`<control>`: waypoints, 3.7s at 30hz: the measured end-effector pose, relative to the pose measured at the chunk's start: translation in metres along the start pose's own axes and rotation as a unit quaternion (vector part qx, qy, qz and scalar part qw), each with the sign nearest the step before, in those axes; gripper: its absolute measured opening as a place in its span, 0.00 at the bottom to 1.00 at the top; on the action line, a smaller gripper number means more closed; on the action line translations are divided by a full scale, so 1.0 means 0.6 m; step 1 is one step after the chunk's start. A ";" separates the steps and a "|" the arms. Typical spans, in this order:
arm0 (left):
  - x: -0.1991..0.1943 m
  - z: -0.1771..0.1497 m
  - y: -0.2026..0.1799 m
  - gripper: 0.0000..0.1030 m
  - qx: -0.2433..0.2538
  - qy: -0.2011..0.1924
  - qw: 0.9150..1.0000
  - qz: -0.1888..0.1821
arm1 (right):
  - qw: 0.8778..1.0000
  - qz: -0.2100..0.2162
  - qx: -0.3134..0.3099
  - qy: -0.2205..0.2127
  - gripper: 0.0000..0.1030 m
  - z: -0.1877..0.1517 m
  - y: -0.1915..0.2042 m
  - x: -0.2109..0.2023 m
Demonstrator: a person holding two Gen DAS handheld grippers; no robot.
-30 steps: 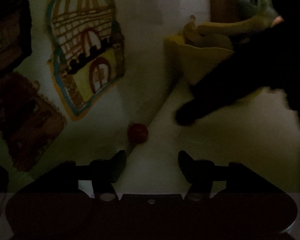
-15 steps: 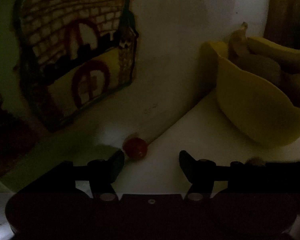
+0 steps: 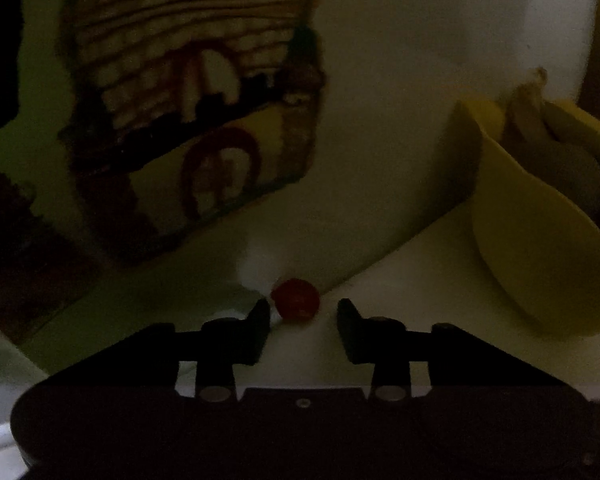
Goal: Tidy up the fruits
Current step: 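Close the right tool on a small brown fruit while the left tool grasps a small red fruit, then carry both small fruits over the metal tray and lower them in, then open both tools and withdraw them from the tray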
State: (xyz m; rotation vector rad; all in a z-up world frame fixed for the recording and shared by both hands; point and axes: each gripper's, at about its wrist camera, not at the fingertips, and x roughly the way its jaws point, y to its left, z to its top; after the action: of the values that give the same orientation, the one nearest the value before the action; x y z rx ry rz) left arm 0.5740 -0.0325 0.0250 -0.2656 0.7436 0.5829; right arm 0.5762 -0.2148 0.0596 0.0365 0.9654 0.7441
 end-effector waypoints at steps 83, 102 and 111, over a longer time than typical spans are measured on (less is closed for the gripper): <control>-0.375 -0.294 0.057 0.32 0.318 -0.039 0.854 -0.411 | 0.957 -0.230 -0.004 -0.175 0.35 -0.417 0.110 -0.274; -0.598 -0.316 0.357 0.97 0.215 -0.277 0.854 -0.384 | 0.886 -0.308 -0.007 -0.346 0.83 -0.555 0.343 -0.404; -0.667 -0.357 0.515 0.99 0.173 -0.296 0.860 -0.377 | 0.877 -0.312 -0.044 -0.363 0.90 -0.635 0.508 -0.449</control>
State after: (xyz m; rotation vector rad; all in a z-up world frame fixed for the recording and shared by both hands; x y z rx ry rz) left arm 0.0380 -0.0341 0.1455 -0.0174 0.0928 -0.2314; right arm 0.0256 -0.2529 0.1377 -0.0715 0.1795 0.1281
